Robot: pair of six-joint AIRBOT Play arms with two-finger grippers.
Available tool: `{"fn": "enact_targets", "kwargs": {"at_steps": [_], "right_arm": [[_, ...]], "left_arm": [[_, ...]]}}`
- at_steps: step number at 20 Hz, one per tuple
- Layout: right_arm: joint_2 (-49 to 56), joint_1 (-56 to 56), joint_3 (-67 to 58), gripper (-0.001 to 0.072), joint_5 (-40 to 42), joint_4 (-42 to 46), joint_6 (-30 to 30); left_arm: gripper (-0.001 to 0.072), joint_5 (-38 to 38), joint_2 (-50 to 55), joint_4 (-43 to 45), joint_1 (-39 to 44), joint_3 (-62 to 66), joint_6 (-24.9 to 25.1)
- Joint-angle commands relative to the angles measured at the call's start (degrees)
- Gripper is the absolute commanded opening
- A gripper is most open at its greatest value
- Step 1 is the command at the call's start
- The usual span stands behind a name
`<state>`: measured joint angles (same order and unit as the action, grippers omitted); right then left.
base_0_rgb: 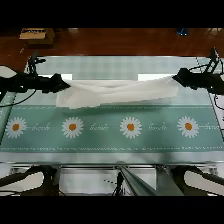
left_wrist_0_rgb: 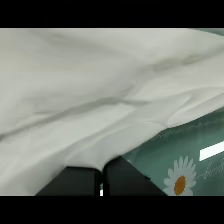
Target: Fold the shirts.
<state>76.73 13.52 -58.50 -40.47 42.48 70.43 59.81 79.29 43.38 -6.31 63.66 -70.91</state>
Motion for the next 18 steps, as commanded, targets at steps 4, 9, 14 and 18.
{"fn": "enact_targets", "kwargs": {"at_steps": [4, 9, 14, 18], "right_arm": [[5.3, -1.5, -0.4, 0.0034, 9.9, -0.2, 1.1], [10.0, -5.5, -0.4, 0.0035, 10.7, 0.1, 0.8], [8.8, -4.0, -1.3, 0.0379, 12.7, 0.3, -0.3], [4.4, 1.1, -4.2, 0.0464, 6.6, 11.4, 0.2]], "left_arm": [[0.0026, -0.2, 13.9, -1.5, -0.1, 15.5, 0.2], [0.0026, -0.2, 21.9, -2.2, -0.1, 18.0, -0.9], [0.0472, 0.4, 22.4, -2.3, -1.5, 19.1, -0.7], [0.0499, 10.0, 22.4, -2.3, -5.5, 23.4, -0.7]]}}
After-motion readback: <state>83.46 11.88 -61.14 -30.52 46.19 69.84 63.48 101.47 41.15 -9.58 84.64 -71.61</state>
